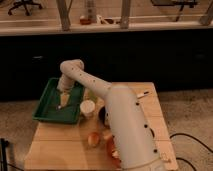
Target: Place fork in table surface
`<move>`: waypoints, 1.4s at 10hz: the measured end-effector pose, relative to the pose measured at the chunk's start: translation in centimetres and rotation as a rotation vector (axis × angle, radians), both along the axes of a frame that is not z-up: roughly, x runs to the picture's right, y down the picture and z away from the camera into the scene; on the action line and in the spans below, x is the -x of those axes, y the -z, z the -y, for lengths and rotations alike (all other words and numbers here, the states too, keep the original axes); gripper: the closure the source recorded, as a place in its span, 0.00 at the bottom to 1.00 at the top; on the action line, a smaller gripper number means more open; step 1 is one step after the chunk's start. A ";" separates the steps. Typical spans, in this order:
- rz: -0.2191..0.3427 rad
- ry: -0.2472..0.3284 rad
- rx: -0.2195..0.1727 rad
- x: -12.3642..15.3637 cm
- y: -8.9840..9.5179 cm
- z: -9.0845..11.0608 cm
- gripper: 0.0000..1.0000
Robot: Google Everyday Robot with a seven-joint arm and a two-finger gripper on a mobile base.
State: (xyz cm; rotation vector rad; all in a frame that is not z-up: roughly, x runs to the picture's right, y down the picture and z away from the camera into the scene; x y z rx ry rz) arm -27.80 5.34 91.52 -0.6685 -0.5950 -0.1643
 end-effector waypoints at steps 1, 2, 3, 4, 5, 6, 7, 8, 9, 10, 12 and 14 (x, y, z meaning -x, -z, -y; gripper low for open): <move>-0.001 -0.001 0.005 0.0 0.0 -0.4 0.20; -0.002 -0.003 0.008 -0.1 -0.1 -0.7 0.20; -0.005 -0.006 0.012 -0.3 -0.2 -1.1 0.20; -0.009 -0.007 0.015 -0.3 -0.4 -1.5 0.20; -0.010 -0.006 0.019 -0.3 -0.6 -2.0 0.20; -0.012 -0.007 0.022 -0.3 -0.7 -2.4 0.20; -0.015 -0.010 0.026 -0.5 -1.0 -2.7 0.21; -0.017 -0.010 0.029 -0.6 -1.2 -2.9 0.25; -0.017 -0.009 0.032 -0.6 -1.3 -3.2 0.34; -0.016 -0.008 0.037 -0.5 -1.5 -3.5 0.47; -0.015 -0.011 0.050 -0.6 -2.0 -4.2 0.65; -0.011 -0.017 0.065 -0.7 -2.4 -4.7 0.88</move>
